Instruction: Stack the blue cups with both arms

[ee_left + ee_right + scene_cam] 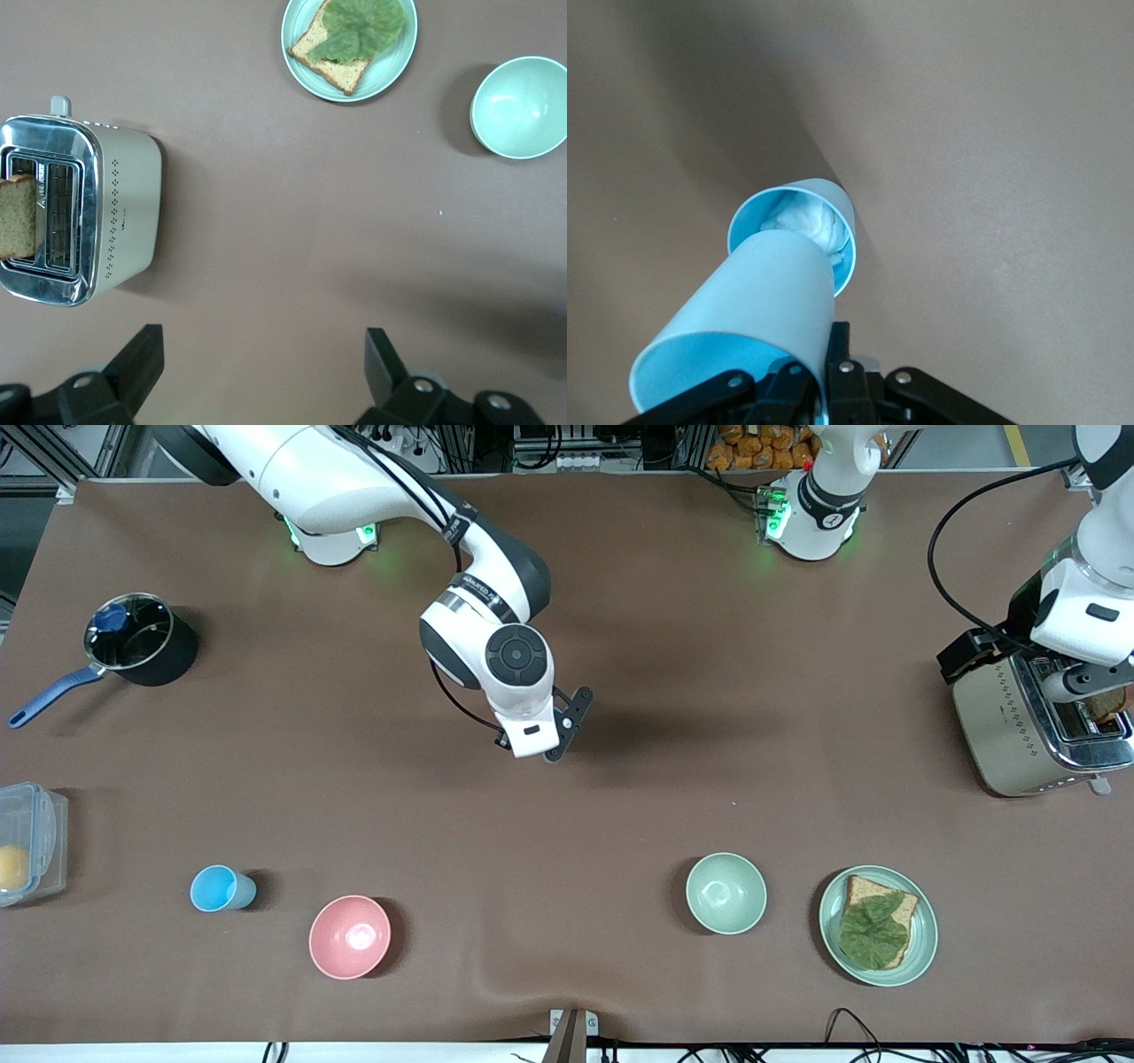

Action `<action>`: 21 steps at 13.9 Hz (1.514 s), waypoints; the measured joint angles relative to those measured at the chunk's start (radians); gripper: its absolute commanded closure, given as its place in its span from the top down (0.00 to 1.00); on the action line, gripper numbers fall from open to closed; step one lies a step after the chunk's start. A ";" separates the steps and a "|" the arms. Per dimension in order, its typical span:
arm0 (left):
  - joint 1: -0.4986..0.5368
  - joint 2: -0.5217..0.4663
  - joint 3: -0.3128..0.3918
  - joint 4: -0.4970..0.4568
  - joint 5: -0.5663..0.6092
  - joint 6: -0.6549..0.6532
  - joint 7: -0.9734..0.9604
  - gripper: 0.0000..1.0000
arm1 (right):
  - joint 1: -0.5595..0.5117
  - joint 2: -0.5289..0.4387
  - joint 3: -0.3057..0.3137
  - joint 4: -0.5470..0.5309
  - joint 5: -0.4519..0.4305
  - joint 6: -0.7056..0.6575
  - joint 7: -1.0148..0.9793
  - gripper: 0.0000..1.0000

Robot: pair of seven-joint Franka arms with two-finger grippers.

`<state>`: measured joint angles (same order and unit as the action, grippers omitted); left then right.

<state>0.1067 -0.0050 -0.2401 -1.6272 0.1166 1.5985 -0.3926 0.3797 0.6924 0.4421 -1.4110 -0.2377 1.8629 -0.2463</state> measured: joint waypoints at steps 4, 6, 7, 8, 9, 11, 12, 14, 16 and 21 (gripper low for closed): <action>0.004 -0.004 0.003 -0.001 -0.024 0.000 0.058 1.00 | 0.014 0.001 -0.002 0.000 0.000 0.024 0.011 0.00; 0.007 -0.006 0.010 -0.001 -0.040 0.000 0.062 1.00 | 0.016 0.005 -0.002 0.000 -0.001 0.034 0.012 0.00; 0.008 -0.007 0.011 -0.001 -0.041 0.000 0.063 1.00 | 0.017 0.007 -0.002 0.000 -0.004 0.038 0.012 0.15; 0.008 -0.007 0.011 -0.001 -0.041 0.000 0.063 1.00 | 0.019 0.009 -0.002 0.000 -0.014 0.040 0.012 0.63; 0.008 -0.007 0.011 -0.001 -0.041 0.000 0.063 1.00 | 0.022 0.012 -0.002 0.000 -0.025 0.042 0.012 1.00; 0.008 -0.008 0.012 -0.001 -0.041 0.000 0.063 1.00 | 0.022 0.014 -0.007 0.002 -0.033 0.043 0.017 1.00; 0.008 -0.008 0.013 0.000 -0.041 0.001 0.063 1.00 | 0.020 0.014 -0.012 0.007 -0.034 0.043 0.019 1.00; 0.008 -0.011 0.014 0.001 -0.041 0.001 0.063 1.00 | 0.008 0.010 -0.016 0.020 -0.034 0.023 0.023 1.00; 0.008 -0.013 0.014 0.002 -0.041 0.001 0.063 1.00 | -0.036 -0.012 -0.019 0.035 -0.030 -0.037 0.032 1.00; 0.005 -0.018 0.013 0.003 -0.041 0.001 0.063 1.00 | -0.280 -0.139 -0.019 0.045 0.110 -0.162 0.021 1.00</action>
<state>0.1113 -0.0229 -0.2271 -1.6237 0.0751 1.5994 -0.3291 0.1000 0.5531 0.4232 -1.3656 -0.1273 1.7007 -0.2258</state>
